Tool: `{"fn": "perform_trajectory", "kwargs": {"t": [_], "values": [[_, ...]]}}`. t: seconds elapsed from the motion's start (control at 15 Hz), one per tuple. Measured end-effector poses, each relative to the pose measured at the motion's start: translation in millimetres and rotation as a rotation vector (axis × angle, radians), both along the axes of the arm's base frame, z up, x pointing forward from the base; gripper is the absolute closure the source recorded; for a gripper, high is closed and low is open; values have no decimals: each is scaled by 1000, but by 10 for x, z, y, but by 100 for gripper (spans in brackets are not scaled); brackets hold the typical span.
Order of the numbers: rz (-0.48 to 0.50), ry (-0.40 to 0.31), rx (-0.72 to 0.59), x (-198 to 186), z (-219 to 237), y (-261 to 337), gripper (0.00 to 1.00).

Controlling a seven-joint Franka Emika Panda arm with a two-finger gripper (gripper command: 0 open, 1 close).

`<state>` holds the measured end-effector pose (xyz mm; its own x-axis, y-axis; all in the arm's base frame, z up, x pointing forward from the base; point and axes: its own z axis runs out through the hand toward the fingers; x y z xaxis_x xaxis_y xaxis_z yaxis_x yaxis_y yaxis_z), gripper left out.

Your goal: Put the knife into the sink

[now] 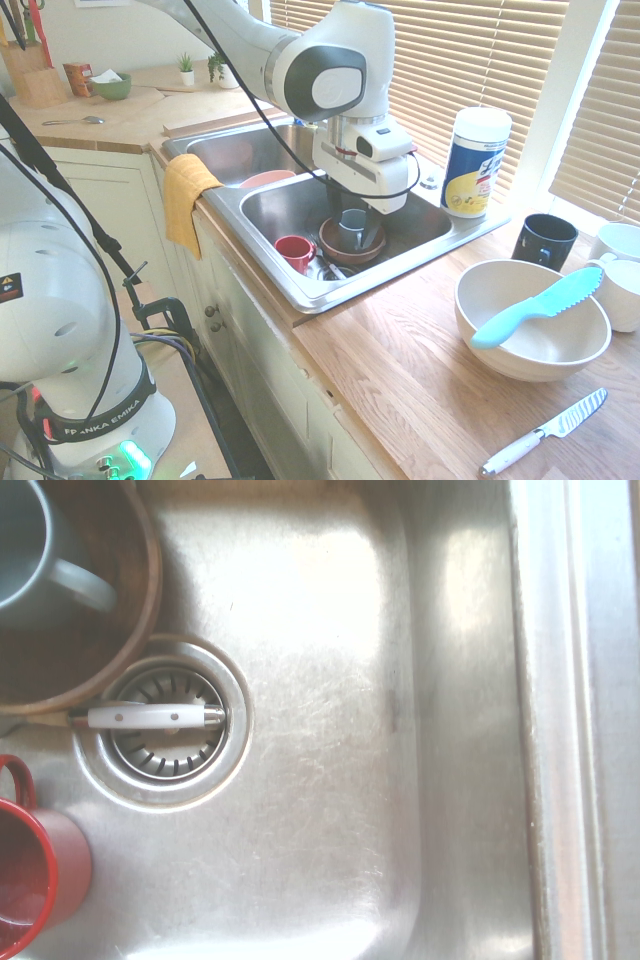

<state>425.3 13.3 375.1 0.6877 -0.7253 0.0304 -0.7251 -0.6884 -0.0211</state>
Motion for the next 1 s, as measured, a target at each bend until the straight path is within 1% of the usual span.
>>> {"fn": "perform_trajectory", "kwargs": {"t": [0.2, 0.33, 0.47, 0.6, 0.73, 0.87, 1.0], "values": [[-8, -12, -3, 39, 63, -22, 0], [-7, -18, -5, 119, 307, -147, 0], [8, -13, -12, 123, 605, -458, 0], [46, -3, -16, 71, 789, -856, 0], [88, 5, -36, -12, 850, -1297, 0], [85, 6, -68, -119, 847, -1736, 0], [62, -7, -71, -139, 831, -2074, 0]]}}
